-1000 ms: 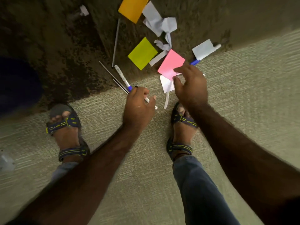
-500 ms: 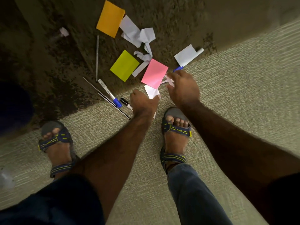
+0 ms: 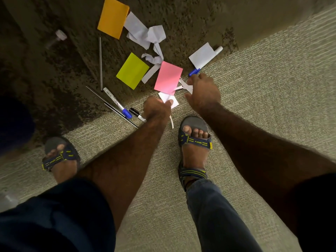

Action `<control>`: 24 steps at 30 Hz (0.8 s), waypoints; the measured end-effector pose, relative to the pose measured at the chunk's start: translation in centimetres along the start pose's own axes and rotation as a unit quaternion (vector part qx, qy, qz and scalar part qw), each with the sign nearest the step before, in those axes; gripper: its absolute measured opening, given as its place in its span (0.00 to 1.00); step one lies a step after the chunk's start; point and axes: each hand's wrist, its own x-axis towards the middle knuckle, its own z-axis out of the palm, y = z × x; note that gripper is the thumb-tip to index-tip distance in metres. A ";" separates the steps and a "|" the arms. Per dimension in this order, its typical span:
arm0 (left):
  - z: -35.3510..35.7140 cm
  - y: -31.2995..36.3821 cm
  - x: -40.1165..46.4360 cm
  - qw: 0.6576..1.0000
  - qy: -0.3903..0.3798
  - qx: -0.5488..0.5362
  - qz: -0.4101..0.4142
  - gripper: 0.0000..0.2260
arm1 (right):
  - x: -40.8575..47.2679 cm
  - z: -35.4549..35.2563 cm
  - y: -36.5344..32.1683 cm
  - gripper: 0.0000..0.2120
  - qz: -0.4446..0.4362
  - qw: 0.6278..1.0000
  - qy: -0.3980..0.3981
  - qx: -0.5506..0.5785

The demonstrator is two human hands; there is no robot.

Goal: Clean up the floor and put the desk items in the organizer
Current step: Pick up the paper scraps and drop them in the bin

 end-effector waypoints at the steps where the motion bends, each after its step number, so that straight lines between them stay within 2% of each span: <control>1: 0.0 -0.1 0.1 1.000 -0.008 -0.017 -0.003 0.20 | 0.1 0.1 0.0 0.23 0.000 1.000 -0.001 -0.003; 6: -0.1 -0.5 0.2 0.996 -0.014 -0.080 -0.020 0.12 | 0.2 0.4 -0.7 0.19 0.001 1.000 0.001 -0.014; 12: -0.8 -1.7 -0.5 0.990 -0.037 -0.132 -0.031 0.12 | -0.8 0.3 -1.9 0.15 0.017 1.000 0.001 0.026; 17: -2.2 -3.7 -1.0 0.988 -0.036 -0.147 -0.036 0.14 | -1.6 -0.3 -3.0 0.19 0.060 0.991 0.026 0.118; 24: -5.2 -6.5 -0.8 0.986 -0.033 -0.163 -0.010 0.16 | -2.9 -1.0 -5.4 0.11 0.109 0.987 0.070 0.091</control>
